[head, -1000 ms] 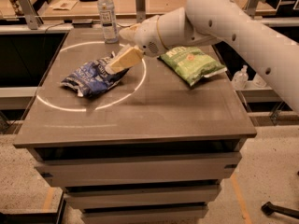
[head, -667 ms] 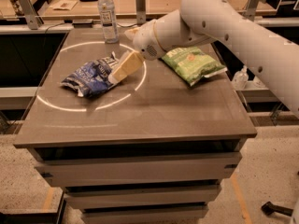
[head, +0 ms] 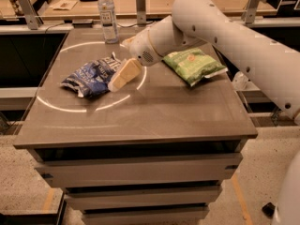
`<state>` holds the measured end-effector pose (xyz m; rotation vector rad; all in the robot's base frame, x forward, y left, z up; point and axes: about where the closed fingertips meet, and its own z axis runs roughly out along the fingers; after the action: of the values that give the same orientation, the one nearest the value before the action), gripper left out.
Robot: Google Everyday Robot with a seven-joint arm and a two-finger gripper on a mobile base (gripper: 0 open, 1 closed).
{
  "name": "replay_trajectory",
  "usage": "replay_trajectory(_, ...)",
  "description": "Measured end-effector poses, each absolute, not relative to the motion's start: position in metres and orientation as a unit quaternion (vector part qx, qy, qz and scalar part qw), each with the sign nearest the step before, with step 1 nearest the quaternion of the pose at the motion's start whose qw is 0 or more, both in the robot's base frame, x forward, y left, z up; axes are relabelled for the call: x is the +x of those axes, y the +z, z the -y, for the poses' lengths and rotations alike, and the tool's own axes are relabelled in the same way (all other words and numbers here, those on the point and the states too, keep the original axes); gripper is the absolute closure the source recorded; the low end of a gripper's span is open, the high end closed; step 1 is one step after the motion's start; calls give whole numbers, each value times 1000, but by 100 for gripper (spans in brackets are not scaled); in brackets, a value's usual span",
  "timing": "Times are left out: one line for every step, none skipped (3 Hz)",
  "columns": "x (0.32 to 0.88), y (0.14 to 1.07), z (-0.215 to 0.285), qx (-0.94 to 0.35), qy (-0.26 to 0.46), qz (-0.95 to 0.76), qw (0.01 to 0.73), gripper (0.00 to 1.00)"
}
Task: Move blue chip bag near blue plastic bottle
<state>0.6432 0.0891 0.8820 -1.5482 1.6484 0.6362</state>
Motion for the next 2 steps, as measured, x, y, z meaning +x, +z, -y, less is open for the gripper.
replay_trajectory(654, 873, -100, -614, 252, -648, 374, 0)
replay_trajectory(664, 861, -108, -616, 263, -647, 365, 15)
